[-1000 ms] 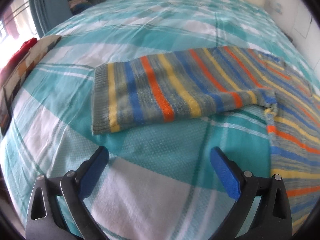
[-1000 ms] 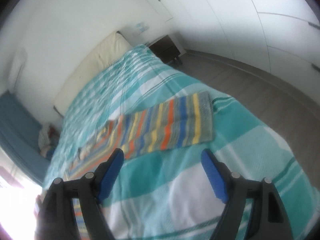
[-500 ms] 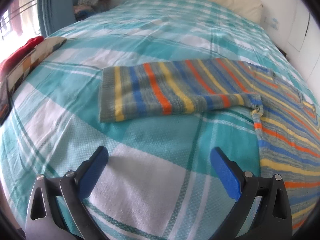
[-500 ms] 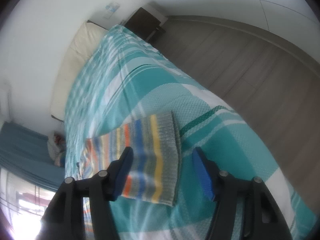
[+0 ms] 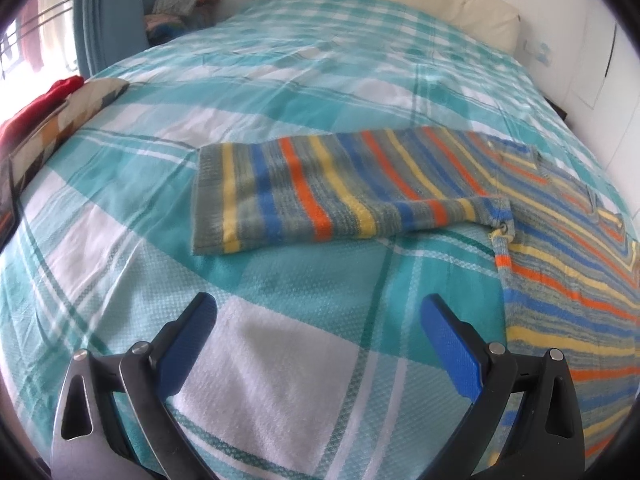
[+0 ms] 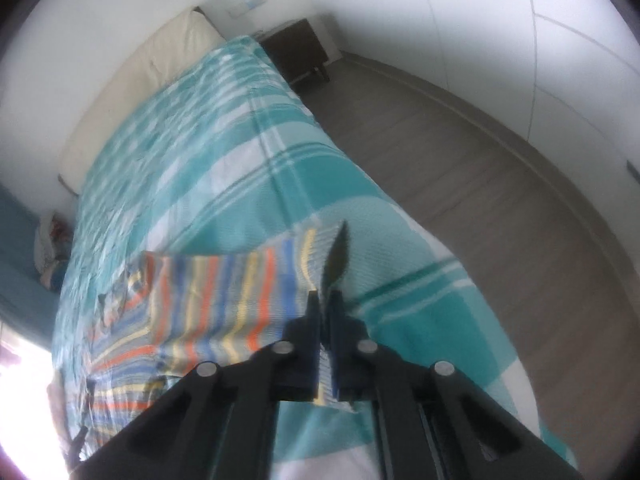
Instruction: Fold small clothes
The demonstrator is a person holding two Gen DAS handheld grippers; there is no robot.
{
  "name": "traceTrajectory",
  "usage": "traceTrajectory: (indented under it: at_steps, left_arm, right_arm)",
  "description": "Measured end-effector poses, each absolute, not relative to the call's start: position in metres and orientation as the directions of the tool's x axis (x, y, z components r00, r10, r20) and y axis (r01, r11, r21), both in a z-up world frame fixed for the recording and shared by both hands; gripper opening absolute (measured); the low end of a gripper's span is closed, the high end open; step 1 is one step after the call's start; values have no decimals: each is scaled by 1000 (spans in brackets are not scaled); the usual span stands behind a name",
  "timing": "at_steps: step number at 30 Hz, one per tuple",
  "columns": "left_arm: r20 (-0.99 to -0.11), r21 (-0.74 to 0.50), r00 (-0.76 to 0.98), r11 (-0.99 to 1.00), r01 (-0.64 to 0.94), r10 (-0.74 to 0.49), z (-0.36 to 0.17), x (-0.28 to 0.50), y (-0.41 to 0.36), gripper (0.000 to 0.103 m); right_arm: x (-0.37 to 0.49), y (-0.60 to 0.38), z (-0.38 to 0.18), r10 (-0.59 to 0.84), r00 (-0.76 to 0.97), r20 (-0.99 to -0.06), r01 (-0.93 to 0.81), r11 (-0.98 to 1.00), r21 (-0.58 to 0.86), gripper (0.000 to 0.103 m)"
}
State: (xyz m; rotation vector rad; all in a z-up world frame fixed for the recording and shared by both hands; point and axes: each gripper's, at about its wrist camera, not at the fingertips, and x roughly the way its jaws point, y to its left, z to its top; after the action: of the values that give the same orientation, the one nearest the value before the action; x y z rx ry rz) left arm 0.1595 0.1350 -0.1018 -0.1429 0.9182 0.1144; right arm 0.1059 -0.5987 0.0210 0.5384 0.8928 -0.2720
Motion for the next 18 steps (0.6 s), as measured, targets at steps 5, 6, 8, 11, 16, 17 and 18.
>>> traceTrajectory:
  at_steps: [5, 6, 8, 11, 16, 17, 18]
  left_arm:
    - [-791, -96, 611, 981, -169, 28, -98, 162, 138, 102]
    - [-790, -102, 613, 980, -170, 24, -98, 162, 139, 102]
    - [-785, -103, 619, 979, -175, 28, -97, 162, 141, 102]
    - [-783, -97, 621, 978, -183, 38, -96, 161, 145, 102]
    - [-796, -118, 605, 972, -201, 28, -100, 161, 153, 102]
    - [-797, -124, 603, 971, -206, 26, -100, 161, 154, 102]
    - [-796, -133, 604, 969, -208, 21, -99, 161, 156, 102]
  right_arm:
    - [151, -503, 97, 158, 695, -702, 177, 908, 380, 3]
    - [162, -479, 106, 205, 695, -689, 125, 909, 398, 3]
    - [188, -430, 118, 302, 680, -668, 28, 900, 436, 3]
    - [219, -364, 116, 393, 647, -654, -64, 882, 467, 3]
    - [269, -294, 67, 512, 549, -661, -105, 826, 553, 40]
    - [272, -288, 58, 516, 544, -662, -90, 820, 565, 52]
    - [272, -285, 51, 519, 544, -659, -81, 814, 575, 52]
